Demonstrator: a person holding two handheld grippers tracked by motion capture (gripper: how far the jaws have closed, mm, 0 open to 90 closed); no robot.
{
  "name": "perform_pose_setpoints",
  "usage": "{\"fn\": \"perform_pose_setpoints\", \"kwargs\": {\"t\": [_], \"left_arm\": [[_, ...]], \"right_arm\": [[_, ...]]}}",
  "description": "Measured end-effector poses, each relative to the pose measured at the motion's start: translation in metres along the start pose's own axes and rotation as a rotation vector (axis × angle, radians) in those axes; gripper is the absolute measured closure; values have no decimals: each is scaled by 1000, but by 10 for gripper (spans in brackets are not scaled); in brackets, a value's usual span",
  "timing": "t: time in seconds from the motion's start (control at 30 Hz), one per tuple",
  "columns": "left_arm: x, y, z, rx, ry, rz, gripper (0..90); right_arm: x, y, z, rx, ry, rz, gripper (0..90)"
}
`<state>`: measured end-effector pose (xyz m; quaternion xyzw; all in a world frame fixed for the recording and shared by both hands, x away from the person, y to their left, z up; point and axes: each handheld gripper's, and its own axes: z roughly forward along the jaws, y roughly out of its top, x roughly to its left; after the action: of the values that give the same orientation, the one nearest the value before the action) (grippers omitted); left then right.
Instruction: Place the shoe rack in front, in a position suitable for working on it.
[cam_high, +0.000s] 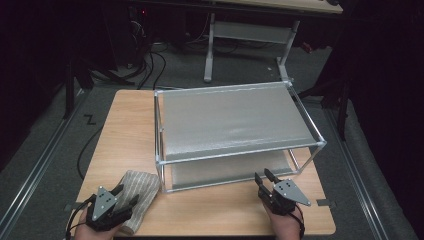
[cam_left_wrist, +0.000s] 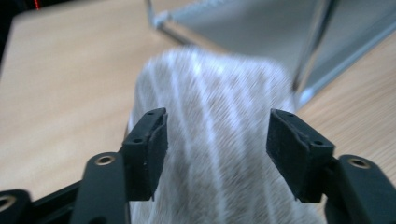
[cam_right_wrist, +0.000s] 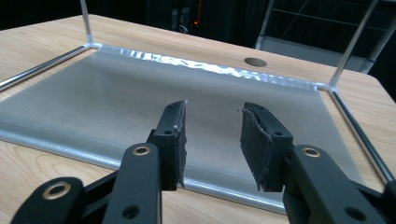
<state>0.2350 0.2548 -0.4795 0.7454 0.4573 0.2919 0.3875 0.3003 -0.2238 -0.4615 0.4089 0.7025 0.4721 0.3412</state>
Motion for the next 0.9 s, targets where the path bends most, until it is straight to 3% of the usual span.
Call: {"fn": "perform_pose_setpoints", "kwargs": {"t": [0.13,0.2,0.3,0.47,0.57,0.63,0.8,0.9], "left_arm": [[2,-7,13,108,-8,14,359],[2,-12,20,154,-32,4,361],[3,-14,23,152,-70,-20,390],[5,-15,21,115,-118,-29,623],[10,-16,13,39,-138,-57,679],[13,-15,0,-60,-135,-54,683],[7,-8,-29,-267,-127,3,683],[1,-5,-41,-376,-161,18,683]], "right_arm": [[4,2,1,-3,10,-8,595],[5,2,1,-10,12,-7,594],[6,2,0,-7,10,-6,594],[7,1,1,2,12,-9,594],[6,1,0,-3,9,-5,594],[5,1,-1,-8,6,-2,594],[5,0,1,-2,8,-1,595],[6,1,2,2,14,-7,595]]}}
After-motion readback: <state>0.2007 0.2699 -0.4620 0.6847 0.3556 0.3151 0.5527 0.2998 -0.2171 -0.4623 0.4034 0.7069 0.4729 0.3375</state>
